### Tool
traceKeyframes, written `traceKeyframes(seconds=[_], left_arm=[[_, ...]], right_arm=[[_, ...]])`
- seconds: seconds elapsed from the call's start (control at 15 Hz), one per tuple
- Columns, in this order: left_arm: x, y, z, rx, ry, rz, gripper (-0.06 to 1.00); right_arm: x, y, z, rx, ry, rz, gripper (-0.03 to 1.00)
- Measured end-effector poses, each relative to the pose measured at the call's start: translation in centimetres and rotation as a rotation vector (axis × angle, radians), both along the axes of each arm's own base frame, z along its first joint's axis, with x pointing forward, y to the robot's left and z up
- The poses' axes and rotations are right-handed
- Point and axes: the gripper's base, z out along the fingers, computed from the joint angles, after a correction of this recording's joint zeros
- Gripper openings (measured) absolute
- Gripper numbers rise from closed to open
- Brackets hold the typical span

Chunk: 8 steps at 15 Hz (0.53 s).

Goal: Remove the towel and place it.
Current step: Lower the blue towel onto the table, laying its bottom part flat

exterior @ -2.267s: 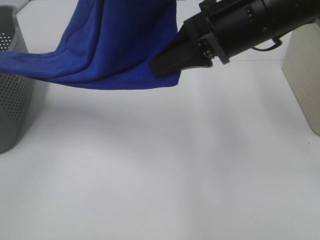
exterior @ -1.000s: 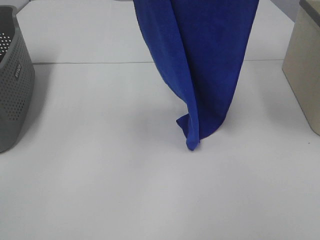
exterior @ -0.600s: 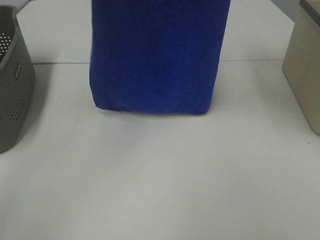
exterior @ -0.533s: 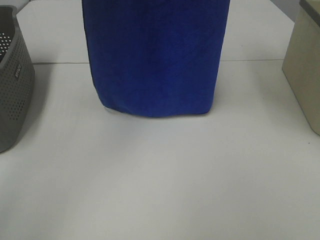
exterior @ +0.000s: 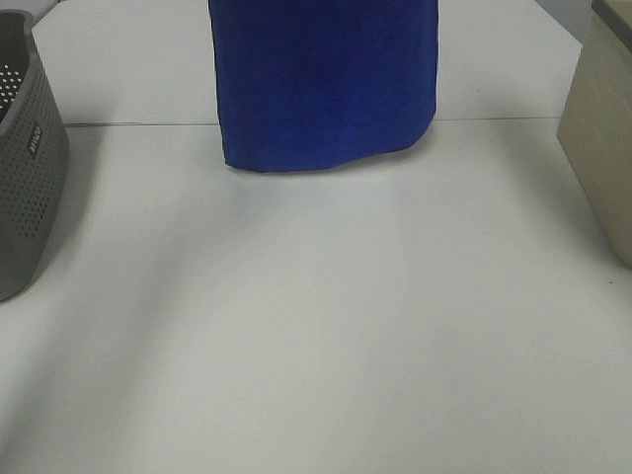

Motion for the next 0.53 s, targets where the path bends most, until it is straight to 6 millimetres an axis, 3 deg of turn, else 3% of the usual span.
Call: traceKeyframes(seconds=[0.27,0.53], left_arm=[[2.8,-0.3,-1.3,0.005,-0.024,0.048,0.0],[3.3,0.1,-1.9,0.016,0.053,0.098,0.0]], right_arm=[[2.5,-1.5,-2.1,-0.002,0.035,-0.044,0.01],[2.8,-2.0,-2.6,0.023,0.07,-0.047,0.01]])
